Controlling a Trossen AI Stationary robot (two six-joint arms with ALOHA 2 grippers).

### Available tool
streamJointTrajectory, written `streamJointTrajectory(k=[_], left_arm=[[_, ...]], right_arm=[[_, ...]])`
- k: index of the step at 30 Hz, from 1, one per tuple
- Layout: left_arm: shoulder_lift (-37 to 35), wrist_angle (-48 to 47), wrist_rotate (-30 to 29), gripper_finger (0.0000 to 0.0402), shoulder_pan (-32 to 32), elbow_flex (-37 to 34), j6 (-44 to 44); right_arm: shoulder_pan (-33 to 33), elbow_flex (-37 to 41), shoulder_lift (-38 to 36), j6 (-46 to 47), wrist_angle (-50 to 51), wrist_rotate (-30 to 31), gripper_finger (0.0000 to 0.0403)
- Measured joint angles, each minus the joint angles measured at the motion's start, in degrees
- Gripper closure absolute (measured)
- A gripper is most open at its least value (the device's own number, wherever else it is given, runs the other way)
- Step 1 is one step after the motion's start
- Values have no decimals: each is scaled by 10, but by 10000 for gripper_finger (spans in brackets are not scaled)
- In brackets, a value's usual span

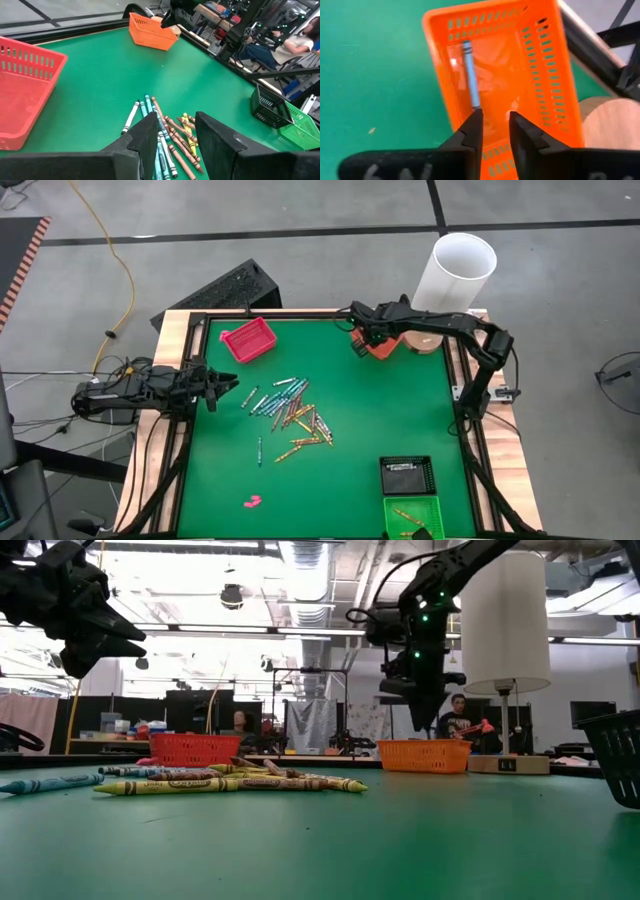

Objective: Sort crayons
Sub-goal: Put the blue crayon into the orange bin, then put the brown crayon into the red bin

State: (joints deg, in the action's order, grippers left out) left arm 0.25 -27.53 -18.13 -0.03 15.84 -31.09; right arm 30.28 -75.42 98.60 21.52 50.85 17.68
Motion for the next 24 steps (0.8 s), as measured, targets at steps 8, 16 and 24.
streamJointTrajectory(k=[8,16,24], left_arm=[[0,0,-5,281,0,0,0],[0,0,-3,281,0,0,9],[0,1,3,281,0,0,4]], right_arm=[[-18,-26,0,-6,-4,-62,284],[-107,-109,-1,-121,-84,-133,284],[-178,-114,42,-176,-300,-137,284]])
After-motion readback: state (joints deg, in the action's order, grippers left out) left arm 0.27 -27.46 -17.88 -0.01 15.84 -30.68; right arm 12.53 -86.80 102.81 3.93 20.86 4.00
